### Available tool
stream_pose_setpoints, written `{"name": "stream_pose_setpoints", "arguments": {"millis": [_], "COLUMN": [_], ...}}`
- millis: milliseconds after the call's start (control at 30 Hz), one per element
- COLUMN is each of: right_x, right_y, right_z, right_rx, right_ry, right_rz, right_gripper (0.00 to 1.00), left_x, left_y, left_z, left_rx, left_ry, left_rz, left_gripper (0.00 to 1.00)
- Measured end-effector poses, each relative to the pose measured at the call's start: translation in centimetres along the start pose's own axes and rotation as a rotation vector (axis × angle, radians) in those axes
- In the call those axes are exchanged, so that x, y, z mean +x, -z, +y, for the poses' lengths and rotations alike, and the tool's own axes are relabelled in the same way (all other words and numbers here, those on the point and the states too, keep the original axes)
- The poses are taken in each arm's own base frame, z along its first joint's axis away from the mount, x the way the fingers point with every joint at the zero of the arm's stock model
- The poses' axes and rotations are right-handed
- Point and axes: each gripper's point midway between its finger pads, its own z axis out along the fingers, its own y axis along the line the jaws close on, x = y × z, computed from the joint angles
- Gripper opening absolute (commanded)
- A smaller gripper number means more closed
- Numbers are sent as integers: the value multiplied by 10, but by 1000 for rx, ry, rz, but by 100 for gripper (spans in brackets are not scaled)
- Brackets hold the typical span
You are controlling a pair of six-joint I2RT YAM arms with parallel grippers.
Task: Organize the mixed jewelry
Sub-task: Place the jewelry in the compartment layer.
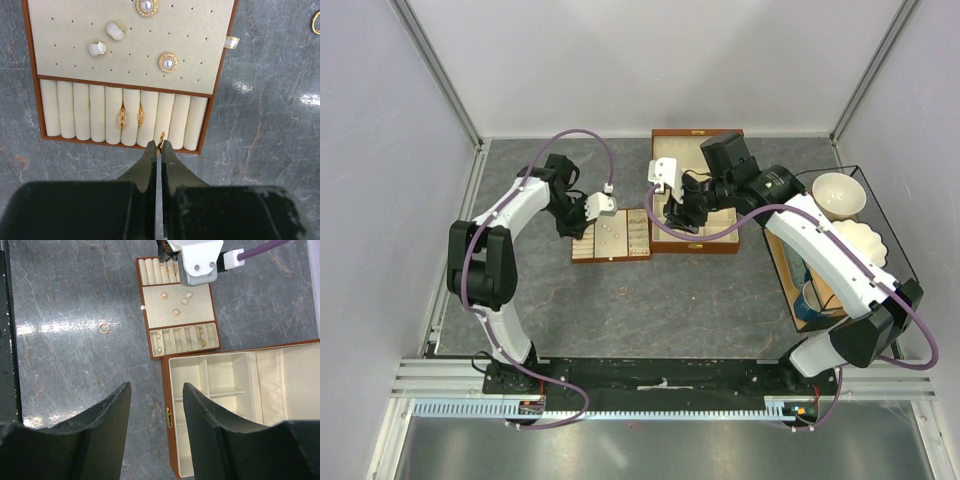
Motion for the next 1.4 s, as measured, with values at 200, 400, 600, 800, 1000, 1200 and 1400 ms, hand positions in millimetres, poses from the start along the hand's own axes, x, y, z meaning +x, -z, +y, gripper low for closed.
{"name": "stream_pose_setpoints", "arguments": {"millis": [200, 400, 600, 800, 1000, 1200, 1400], "right_x": [3, 6, 6, 7, 7, 7, 7], "right_y": [-4, -8, -8, -9, -9, -9, -9], "right_z": [-1, -1, -1, -1, -1, -1, -1], "right_rx": [-7, -13, -14, -15, -15, -15, -15], "right_ry": [-7, -12, -13, -14, -14, -14, -14], "right_rz": [9, 16, 18, 18, 18, 18, 18], "right_gripper": [54, 54, 54, 54, 54, 54, 54], "left_x": [3, 8, 14, 14, 14, 14, 14], "left_y": [-8, -17, -27, -30, -38, -41, -41], "left_z": [2, -1, -6, -5, -8, -8, -9], "left_rx": [10, 17, 27, 24, 23, 12, -8], "left_ry": [0, -1, -13, -18, -33, -43, -39], "left_rz": [5, 17, 56, 62, 69, 81, 82], "left_gripper": [2, 2, 2, 2, 2, 2, 2]}}
